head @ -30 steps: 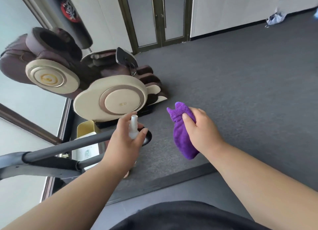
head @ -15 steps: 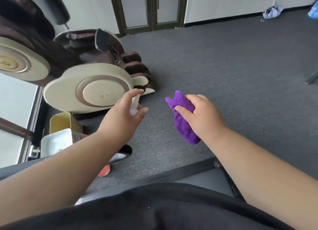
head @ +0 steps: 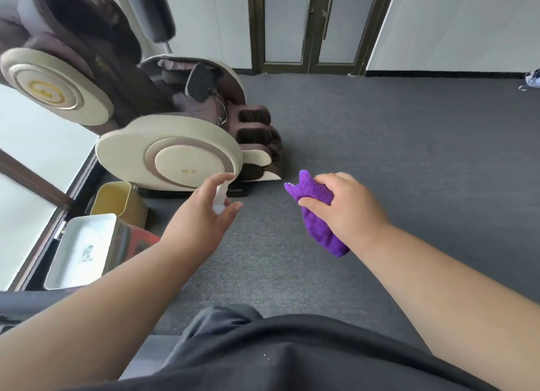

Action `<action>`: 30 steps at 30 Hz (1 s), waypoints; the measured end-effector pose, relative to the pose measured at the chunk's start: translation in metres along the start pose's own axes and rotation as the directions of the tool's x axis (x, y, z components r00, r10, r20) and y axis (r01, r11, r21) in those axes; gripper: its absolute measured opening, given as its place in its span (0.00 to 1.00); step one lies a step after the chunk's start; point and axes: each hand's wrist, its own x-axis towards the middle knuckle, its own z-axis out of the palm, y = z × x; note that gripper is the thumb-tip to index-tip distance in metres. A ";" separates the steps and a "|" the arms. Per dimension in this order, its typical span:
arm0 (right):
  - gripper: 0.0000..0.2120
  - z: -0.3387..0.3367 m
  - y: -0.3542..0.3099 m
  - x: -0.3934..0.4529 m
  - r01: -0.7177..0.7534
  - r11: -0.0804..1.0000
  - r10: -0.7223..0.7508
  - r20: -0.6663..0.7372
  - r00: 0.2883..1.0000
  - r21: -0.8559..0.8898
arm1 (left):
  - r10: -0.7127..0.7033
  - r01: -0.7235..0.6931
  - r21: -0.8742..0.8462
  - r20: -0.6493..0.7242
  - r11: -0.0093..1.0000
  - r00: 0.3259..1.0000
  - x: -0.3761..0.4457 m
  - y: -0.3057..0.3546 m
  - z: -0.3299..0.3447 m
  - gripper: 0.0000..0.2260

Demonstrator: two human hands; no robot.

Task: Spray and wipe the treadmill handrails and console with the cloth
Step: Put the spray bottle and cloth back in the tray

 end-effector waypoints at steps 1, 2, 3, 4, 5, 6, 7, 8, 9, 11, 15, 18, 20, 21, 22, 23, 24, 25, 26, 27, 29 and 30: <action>0.18 -0.003 0.005 0.012 0.015 1.000 -0.015 0.014 1.000 -0.014 | -0.014 0.014 0.006 -0.006 1.000 1.000 0.005 0.003 0.007 0.21; 0.19 -0.004 0.009 0.023 0.027 0.999 -0.026 0.028 0.999 -0.026 | -0.021 0.021 0.014 -0.005 1.000 1.000 0.011 0.007 0.012 0.21; 0.20 -0.005 0.012 0.032 0.039 0.999 -0.037 0.042 0.998 -0.034 | -0.028 0.028 0.024 -0.003 0.999 1.000 0.017 0.010 0.017 0.21; 0.21 -0.004 0.015 0.042 0.049 0.998 -0.047 0.059 0.997 -0.031 | -0.029 0.029 0.033 -0.002 0.999 1.000 0.024 0.012 0.020 0.21; 0.21 -0.002 0.019 0.053 0.057 0.998 -0.055 0.069 0.996 -0.023 | -0.027 0.027 0.042 -0.005 0.999 1.000 0.033 0.011 0.024 0.21; 0.21 -0.001 0.023 0.062 0.056 0.998 -0.055 0.077 0.996 -0.011 | -0.023 0.023 0.052 -0.009 0.998 1.000 0.043 0.011 0.027 0.21; 0.21 0.002 0.028 0.072 0.056 0.998 -0.056 0.079 0.995 0.002 | -0.020 0.021 0.055 -0.009 0.998 1.000 0.053 0.010 0.032 0.20; 0.22 0.006 0.033 0.082 0.065 0.998 -0.065 0.078 0.995 0.008 | -0.018 0.019 0.057 -0.011 0.998 1.000 0.066 0.007 0.037 0.20; 0.22 0.012 0.041 0.093 0.080 0.997 -0.080 0.073 0.994 0.006 | -0.020 0.021 0.060 -0.014 0.998 1.000 0.081 0.003 0.045 0.20; 0.24 0.028 0.058 0.114 0.091 0.996 -0.091 0.052 0.994 0.005 | -0.018 0.018 0.051 -0.006 0.999 1.000 0.111 -0.009 0.067 0.20; 0.23 0.079 0.105 0.170 0.060 0.998 -0.060 -0.001 0.998 0.002 | 0.017 -0.019 0.050 0.040 0.999 0.999 0.180 -0.057 0.129 0.20; 0.20 0.140 0.132 0.223 0.088 0.996 -0.088 0.001 0.996 -0.006 | 0.018 -0.018 0.001 0.018 1.000 1.000 0.231 -0.118 0.173 0.22; 0.19 0.169 0.135 0.253 0.115 0.993 -0.115 0.013 0.993 0.011 | 0.032 -0.032 -0.020 0.010 0.999 0.999 0.249 -0.139 0.179 0.23; 0.20 0.189 0.131 0.271 0.127 0.992 -0.127 0.050 0.991 0.006 | 0.008 -0.008 -0.019 -0.011 1.000 1.000 0.256 -0.156 0.178 0.23; 0.19 0.203 0.121 0.284 0.133 0.991 -0.133 0.096 0.986 0.005 | -0.023 0.021 -0.035 -0.039 0.999 0.999 0.257 -0.167 0.170 0.23; 0.19 0.213 0.110 0.297 0.159 0.987 -0.159 0.135 0.978 0.012 | -0.046 0.042 -0.044 -0.089 0.998 0.995 0.258 -0.178 0.160 0.23; 0.19 0.221 0.097 0.311 0.195 0.981 -0.195 0.162 0.967 0.021 | -0.067 0.062 -0.038 -0.134 0.997 0.989 0.261 -0.184 0.147 0.23; 0.19 0.227 0.083 0.325 0.219 0.975 -0.221 0.188 0.957 0.031 | -0.103 0.100 -0.028 -0.147 0.995 0.984 0.262 -0.189 0.133 0.24; 0.19 0.234 0.068 0.339 0.254 0.966 -0.258 0.214 0.942 0.046 | -0.118 0.118 -0.011 -0.167 0.993 0.979 0.262 -0.196 0.121 0.24; 0.18 0.242 0.053 0.351 0.297 0.953 -0.303 0.253 0.919 0.062 | -0.140 0.145 0.013 -0.195 0.989 0.971 0.263 -0.203 0.109 0.24; 0.18 0.260 0.024 0.373 0.369 0.926 -0.376 0.318 0.870 0.084 | -0.195 0.213 0.046 -0.260 0.976 0.946 0.265 -0.214 0.088 0.25; 0.19 0.271 0.011 0.382 0.389 0.915 -0.400 0.339 0.851 0.105 | -0.221 0.245 0.049 -0.290 0.968 0.931 0.265 -0.220 0.079 0.25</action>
